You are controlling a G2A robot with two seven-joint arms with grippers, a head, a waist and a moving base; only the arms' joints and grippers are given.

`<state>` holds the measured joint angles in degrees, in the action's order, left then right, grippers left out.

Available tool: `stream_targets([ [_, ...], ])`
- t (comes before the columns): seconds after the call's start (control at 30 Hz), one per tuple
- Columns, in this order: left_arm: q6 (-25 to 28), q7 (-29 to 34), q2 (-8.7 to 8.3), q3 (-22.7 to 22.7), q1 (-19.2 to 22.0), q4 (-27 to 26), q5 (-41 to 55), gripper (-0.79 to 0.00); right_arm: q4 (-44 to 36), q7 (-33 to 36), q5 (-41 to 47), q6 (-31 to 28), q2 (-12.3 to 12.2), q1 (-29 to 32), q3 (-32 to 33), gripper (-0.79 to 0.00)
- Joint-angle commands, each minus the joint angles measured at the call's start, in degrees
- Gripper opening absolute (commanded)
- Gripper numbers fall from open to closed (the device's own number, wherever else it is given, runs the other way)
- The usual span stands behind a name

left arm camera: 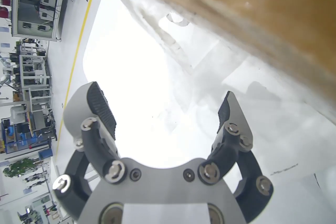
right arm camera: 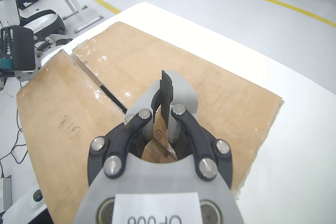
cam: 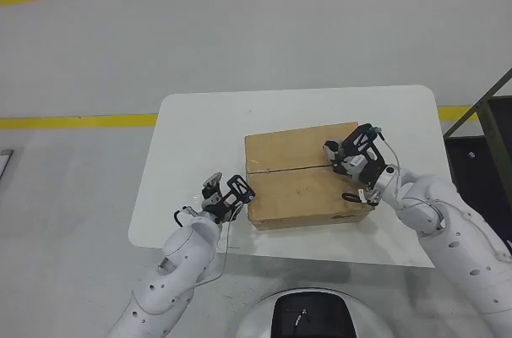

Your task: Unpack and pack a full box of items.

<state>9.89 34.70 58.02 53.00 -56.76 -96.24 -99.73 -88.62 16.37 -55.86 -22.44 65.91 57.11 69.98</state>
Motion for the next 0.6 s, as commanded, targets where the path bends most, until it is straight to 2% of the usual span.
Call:
stream_targets([
  [0.0,-1.3,-0.64,0.81,-1.35,1.17,1.86,0.13,0.0,0.01,0.11,0.03,-0.07,0.03,-0.07,0.0,-0.785],
  [0.13,-4.01,-2.22,2.0,-2.6,2.33,3.98,1.19,0.0,0.19,0.17,0.05,-0.1,0.09,-0.25,-0.04,-0.785],
  [0.17,-5.1,-2.64,2.38,-2.74,2.68,4.81,1.61,-0.129,0.22,0.17,0.05,-0.08,0.12,-0.31,-0.1,-0.785],
  [0.2,-6.07,-3.12,2.64,-2.75,2.94,5.28,1.91,-0.44,0.23,0.22,0.05,-0.13,0.14,-0.35,-0.17,-0.785],
  [0.23,-6.68,-3.51,2.81,-2.75,3.05,5.62,2.08,-0.526,0.24,0.24,0.06,-0.12,0.15,-0.38,-0.2,-0.785],
  [0.27,-7.73,-4.26,3.1,-2.68,3.26,6.21,2.29,-0.785,0.28,0.23,0.19,-0.18,0.18,-0.4,-0.26,-0.785],
  [0.57,-13.26,-7.42,3.71,0.83,1.52,5.46,1.62,-0.785,0.5,0.46,0.29,-0.3,0.3,-0.58,-0.33,-0.785],
])
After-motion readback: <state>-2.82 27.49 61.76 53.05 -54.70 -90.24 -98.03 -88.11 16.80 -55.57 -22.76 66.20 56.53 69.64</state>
